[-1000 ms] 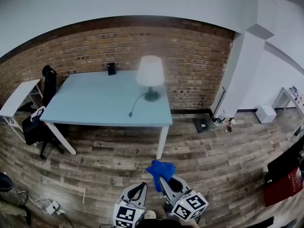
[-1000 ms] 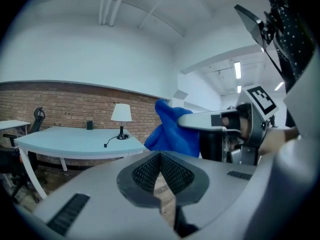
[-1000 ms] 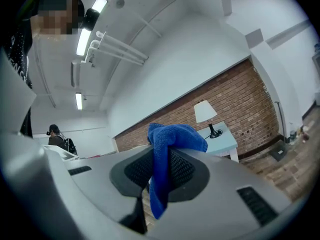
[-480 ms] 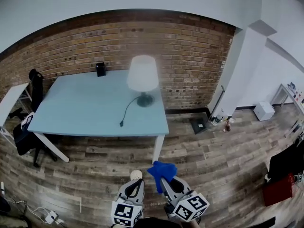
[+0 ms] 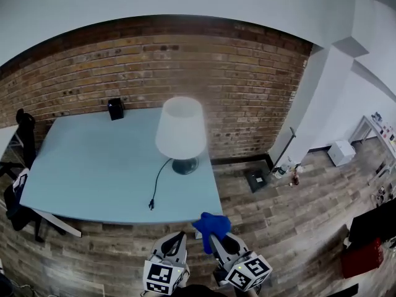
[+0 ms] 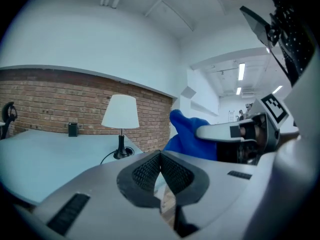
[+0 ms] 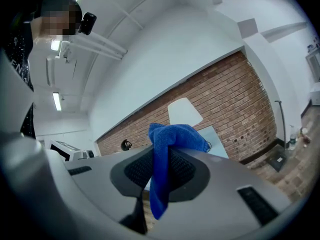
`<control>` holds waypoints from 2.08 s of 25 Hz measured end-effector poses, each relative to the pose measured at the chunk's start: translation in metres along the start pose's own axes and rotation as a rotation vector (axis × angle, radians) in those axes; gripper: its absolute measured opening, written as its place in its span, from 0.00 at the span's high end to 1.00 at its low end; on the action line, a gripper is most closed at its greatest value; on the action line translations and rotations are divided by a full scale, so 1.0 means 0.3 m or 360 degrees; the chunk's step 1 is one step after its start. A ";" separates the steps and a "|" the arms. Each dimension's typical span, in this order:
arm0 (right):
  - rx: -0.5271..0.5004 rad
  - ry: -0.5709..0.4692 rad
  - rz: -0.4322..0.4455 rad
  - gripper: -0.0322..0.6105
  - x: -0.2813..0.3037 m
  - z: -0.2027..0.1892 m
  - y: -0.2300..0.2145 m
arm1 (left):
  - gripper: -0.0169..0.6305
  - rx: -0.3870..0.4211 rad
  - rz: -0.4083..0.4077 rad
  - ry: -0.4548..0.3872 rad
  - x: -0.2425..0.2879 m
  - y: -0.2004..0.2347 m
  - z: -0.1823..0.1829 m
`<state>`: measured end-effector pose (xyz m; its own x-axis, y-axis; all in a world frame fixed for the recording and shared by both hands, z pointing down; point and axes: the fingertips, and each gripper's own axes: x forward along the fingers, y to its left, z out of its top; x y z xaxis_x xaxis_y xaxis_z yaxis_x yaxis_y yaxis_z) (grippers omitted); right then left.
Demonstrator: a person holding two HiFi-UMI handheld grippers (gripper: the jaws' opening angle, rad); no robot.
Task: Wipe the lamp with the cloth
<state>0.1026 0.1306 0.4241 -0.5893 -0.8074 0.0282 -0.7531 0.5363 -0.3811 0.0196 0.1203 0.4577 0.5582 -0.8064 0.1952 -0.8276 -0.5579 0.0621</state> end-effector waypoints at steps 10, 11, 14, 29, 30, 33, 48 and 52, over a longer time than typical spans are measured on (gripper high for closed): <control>-0.0253 -0.0231 0.0287 0.85 0.572 0.347 -0.169 | 0.96 0.0159 -0.0102 -0.0093 0.419 0.459 0.317; -0.0280 -0.0283 0.0292 0.85 0.598 0.396 -0.173 | 0.96 0.0163 -0.0090 -0.0130 0.435 0.501 0.364; -0.0308 -0.0372 0.0339 0.85 0.645 0.517 -0.172 | 0.96 0.0170 -0.0045 -0.0221 0.476 0.610 0.479; -0.0606 -0.0252 0.0208 0.85 0.883 0.698 -0.256 | 0.96 0.0158 0.0220 -0.0215 0.578 0.869 0.502; -0.0639 -0.0227 0.0182 0.85 0.893 0.673 -0.266 | 0.96 0.0162 0.0239 -0.0207 0.584 0.889 0.497; -0.0583 -0.0194 0.0150 0.85 0.902 0.612 -0.308 | 0.96 0.0157 0.0263 -0.0190 0.613 0.935 0.486; -0.0215 0.0137 -0.0175 0.85 0.871 0.295 -0.652 | 0.96 0.0122 0.0237 -0.0154 0.718 1.021 0.439; -0.0167 0.0079 -0.0202 0.85 0.840 0.361 -0.721 | 0.96 0.0121 0.0248 -0.0161 0.724 1.030 0.437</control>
<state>0.1488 -0.2155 0.4135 -0.4992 -0.8586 0.1168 -0.8474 0.4555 -0.2729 -0.1073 -0.2530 0.3910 0.4301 -0.8976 0.0969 -0.8997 -0.4350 -0.0359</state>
